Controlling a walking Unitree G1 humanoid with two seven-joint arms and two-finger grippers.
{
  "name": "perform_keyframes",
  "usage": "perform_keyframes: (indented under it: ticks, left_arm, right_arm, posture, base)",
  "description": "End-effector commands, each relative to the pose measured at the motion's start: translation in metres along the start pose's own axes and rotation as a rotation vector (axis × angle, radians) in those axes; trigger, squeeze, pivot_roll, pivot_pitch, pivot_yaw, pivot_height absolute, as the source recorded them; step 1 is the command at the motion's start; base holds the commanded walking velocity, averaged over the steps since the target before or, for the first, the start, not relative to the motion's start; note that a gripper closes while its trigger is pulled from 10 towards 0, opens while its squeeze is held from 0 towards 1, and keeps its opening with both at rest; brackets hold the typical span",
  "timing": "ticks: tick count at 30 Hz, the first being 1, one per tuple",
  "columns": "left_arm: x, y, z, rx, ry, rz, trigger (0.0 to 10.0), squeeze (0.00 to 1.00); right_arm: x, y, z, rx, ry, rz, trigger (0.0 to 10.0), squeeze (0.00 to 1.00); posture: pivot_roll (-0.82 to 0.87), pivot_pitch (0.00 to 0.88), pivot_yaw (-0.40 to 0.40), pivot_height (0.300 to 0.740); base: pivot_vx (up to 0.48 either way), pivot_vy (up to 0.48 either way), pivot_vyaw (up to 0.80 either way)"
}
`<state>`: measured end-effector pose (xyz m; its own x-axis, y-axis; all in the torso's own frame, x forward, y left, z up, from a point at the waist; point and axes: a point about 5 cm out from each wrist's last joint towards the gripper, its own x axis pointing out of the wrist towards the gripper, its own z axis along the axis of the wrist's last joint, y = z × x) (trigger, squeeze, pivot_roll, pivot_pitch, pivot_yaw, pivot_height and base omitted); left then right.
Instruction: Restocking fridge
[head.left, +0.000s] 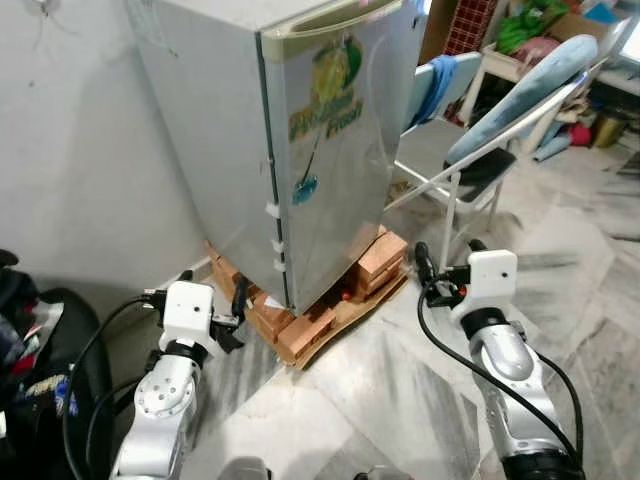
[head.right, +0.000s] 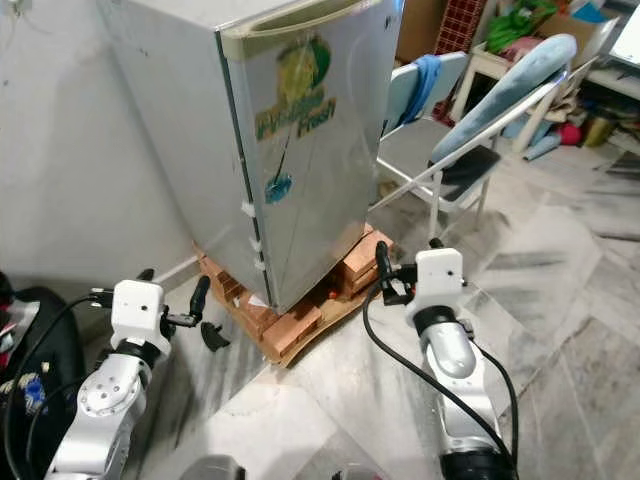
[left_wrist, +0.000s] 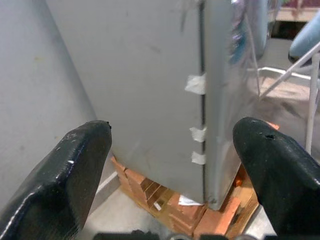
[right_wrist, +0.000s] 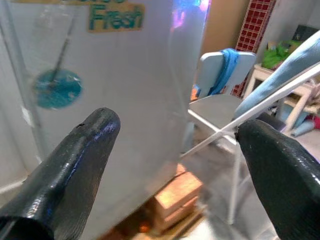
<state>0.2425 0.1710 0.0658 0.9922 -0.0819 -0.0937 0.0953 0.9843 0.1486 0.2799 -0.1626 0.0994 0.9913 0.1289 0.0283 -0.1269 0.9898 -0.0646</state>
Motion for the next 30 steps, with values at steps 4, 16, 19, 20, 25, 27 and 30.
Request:
perform_keyframes:
  ticks: [4, 16, 19, 20, 25, 27, 30]
  left_arm:
    - [0.003, -0.006, 0.003, -0.004, -0.003, -0.023, 10.0, 0.0]
    - [0.001, -0.01, 0.001, 0.017, 0.012, -0.029, 10.0, 0.0]
    - [0.0, -0.01, 0.001, 0.018, 0.014, -0.024, 10.0, 0.0]
    - [0.0, -0.01, 0.001, 0.018, 0.014, -0.023, 10.0, 0.0]
    - [-0.001, -0.009, 0.001, 0.014, 0.016, -0.017, 10.0, 0.0]
    - [0.0, -0.007, 0.002, 0.015, 0.016, -0.013, 10.0, 0.0]
    - [0.001, -0.005, 0.003, 0.017, 0.014, -0.007, 10.0, 0.0]
  right_arm:
    - [-0.001, -0.003, 0.001, -0.013, 0.0, -0.006, 10.0, 0.0]
    - [-0.002, -0.002, -0.004, -0.006, 0.02, -0.003, 10.0, 0.0]
    - [-0.003, -0.001, -0.006, -0.008, 0.027, 0.002, 10.0, 0.0]
    - [-0.004, -0.001, -0.006, -0.009, 0.029, 0.002, 10.0, 0.0]
    - [-0.007, -0.002, -0.009, -0.001, 0.055, -0.009, 10.0, 0.0]
    - [-0.009, -0.001, -0.01, -0.004, 0.056, -0.006, 10.0, 0.0]
    - [-0.015, 0.0, -0.014, -0.022, 0.08, -0.001, 10.0, 0.0]
  posture:
    - [0.06, 0.077, -0.003, 0.74]
    - [0.07, 0.077, -0.006, 0.74]
    - [0.07, 0.08, -0.005, 0.74]
    - [0.07, 0.081, -0.005, 0.74]
    - [0.07, 0.088, -0.001, 0.74]
    - [0.07, 0.092, 0.0, 0.74]
    - [0.06, 0.093, -0.002, 0.74]
  base:
    - [0.296, 0.378, -0.8]
    - [0.044, 0.096, -0.76]
    - [0.0, 0.0, -0.33]
    - [0.0, 0.0, 0.0]
    - [0.0, 0.0, -0.41]
    - [0.0, 0.0, -0.8]
    - [0.0, 0.0, -0.8]
